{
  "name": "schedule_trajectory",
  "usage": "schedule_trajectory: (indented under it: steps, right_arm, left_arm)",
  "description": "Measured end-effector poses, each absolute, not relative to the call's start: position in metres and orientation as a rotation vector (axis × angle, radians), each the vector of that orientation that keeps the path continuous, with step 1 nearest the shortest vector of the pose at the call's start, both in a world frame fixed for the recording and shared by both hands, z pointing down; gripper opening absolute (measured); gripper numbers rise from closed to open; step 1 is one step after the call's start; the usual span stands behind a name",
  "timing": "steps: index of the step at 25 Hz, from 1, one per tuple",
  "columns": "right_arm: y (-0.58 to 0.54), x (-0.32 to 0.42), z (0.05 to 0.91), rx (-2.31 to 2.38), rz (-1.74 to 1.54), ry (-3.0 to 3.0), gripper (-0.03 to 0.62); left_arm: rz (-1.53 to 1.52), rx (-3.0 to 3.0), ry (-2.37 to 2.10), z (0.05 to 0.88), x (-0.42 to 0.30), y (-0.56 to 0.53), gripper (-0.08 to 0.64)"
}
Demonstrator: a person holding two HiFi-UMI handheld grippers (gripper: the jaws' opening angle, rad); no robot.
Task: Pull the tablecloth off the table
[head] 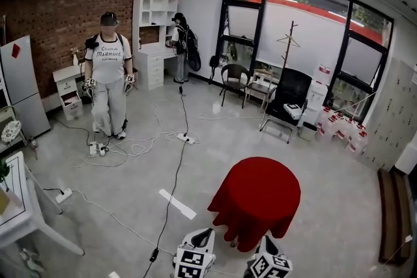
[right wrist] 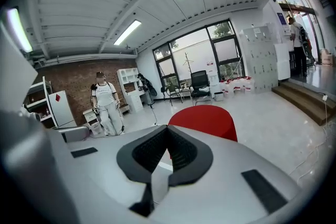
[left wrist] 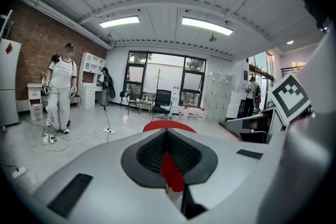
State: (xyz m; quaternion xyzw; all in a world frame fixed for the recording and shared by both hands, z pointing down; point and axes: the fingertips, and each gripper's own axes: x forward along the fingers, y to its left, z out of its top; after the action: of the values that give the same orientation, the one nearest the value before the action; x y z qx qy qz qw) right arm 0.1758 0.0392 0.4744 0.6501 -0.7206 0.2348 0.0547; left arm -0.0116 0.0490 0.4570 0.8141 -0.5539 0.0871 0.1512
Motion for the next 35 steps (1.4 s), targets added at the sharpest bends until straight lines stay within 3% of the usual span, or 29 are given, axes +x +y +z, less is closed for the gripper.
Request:
schedule_trajectory:
  steps: [18,35]
  right_arm:
    - [0.0,0.206,0.485,2.018,0.776,-2.112,0.025]
    - [-0.103,0.205,0.477,2.166,0.785,-2.013,0.025]
  left_arm:
    - [0.276,2.385,-1.541,0.465,0.016,-0.008,0.015]
    - [0.241,2.482,-1.364,0.465,0.02,-0.149,0.015]
